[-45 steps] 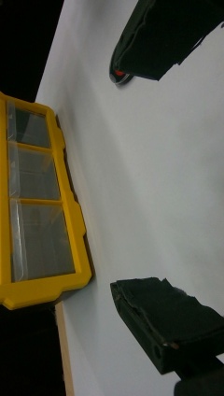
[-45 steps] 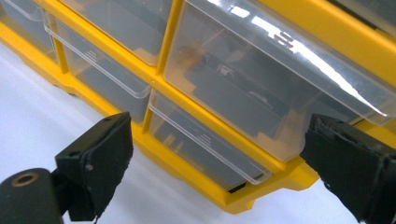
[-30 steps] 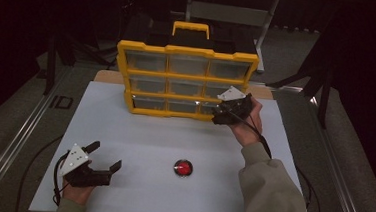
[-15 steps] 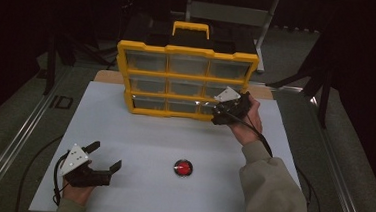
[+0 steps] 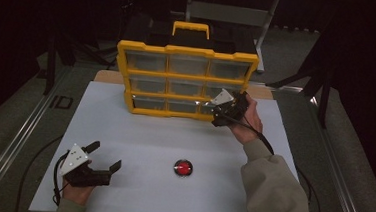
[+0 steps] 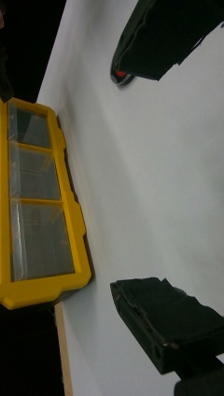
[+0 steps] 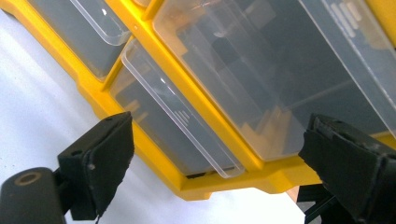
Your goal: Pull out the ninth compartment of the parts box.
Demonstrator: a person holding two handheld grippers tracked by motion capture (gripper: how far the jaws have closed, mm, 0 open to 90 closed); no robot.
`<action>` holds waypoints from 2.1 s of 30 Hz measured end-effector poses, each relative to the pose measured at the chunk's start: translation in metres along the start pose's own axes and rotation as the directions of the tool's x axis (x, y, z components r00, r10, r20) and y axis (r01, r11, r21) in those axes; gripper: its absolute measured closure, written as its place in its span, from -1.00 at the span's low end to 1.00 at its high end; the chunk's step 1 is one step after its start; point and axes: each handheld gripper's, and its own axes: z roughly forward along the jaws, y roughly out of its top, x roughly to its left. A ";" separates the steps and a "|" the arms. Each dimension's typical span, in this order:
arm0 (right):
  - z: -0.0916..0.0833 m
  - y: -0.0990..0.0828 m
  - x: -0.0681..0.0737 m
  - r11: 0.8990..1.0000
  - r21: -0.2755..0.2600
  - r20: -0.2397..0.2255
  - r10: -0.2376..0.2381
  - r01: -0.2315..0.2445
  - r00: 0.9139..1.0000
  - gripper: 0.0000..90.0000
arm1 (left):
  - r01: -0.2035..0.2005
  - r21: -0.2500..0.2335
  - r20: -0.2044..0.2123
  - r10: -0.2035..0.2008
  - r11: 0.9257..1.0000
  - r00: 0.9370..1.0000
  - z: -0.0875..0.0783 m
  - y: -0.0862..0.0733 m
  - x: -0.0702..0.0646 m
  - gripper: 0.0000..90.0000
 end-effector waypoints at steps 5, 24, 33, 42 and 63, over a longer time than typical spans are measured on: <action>0.001 -0.001 -0.001 1.000 0.002 0.010 -0.019 0.018 1.000 -0.76 | -0.001 0.001 0.001 0.001 1.000 1.000 0.000 0.000 0.000 -1.00; 0.007 -0.005 0.006 0.985 0.040 0.058 -0.167 0.165 0.984 -0.75 | -0.001 0.002 0.002 0.001 1.000 1.000 0.000 0.000 0.000 -1.00; 0.011 -0.006 0.016 0.970 0.055 0.086 -0.243 0.239 0.966 -0.70 | -0.002 0.001 0.001 0.002 1.000 1.000 0.000 0.000 0.000 -1.00; 0.012 -0.008 0.020 0.961 0.059 0.115 -0.274 0.269 0.955 -0.67 | -0.001 0.000 0.003 0.001 1.000 1.000 0.000 0.000 0.000 -1.00; 0.021 -0.017 0.032 0.901 0.112 0.181 -0.432 0.418 0.883 -0.49 | 0.000 -0.001 0.002 0.000 1.000 1.000 0.000 0.000 0.000 -1.00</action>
